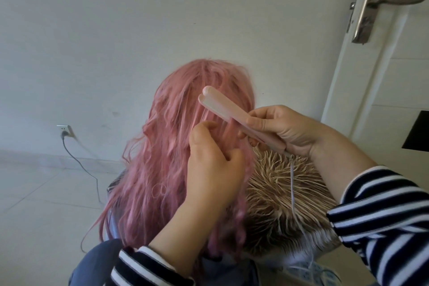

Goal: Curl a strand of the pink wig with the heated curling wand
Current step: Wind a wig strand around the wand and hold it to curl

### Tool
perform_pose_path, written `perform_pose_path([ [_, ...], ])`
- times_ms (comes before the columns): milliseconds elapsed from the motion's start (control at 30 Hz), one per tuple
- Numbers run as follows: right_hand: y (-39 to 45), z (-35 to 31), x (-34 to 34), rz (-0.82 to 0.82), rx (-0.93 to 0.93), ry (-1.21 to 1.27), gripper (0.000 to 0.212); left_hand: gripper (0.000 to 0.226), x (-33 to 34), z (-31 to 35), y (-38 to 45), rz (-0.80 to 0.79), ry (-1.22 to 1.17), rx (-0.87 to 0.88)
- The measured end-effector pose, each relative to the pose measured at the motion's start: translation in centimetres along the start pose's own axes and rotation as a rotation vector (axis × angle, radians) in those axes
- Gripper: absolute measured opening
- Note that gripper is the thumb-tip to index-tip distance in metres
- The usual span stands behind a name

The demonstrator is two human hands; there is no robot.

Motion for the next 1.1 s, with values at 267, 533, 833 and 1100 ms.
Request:
perform_pose_path([
  [267, 0.3, 0.2, 0.4, 0.083, -0.015, 0.032, 0.029, 0.029, -0.4, 0.3, 0.2, -0.011, 0.314, 0.15],
  [533, 0.0, 0.6, 0.3, 0.143, -0.032, -0.079, 0.026, 0.021, -0.9, 0.2, 0.7, 0.049, 0.447, 0.304],
  [833, -0.3, 0.4, 0.6, 0.179, -0.051, -0.189, 0.037, 0.019, -3.0, 2.1, 2.7, -0.041, 0.503, 0.322],
  [1100, -0.2, 0.3, 0.7, 0.24, -0.066, -0.217, 0.033, 0.016, -5.1, 4.1, 6.2, -0.183, 0.457, 0.299],
])
Point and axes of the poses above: each hand's wrist, its own y-axis towards the middle knuckle, its own x-axis out of the palm, z = x × y, the point moved 1 cm from there along y, towards the middle knuckle, and after that the axes turned 8 degrees about -z, right-handed, at the moved point
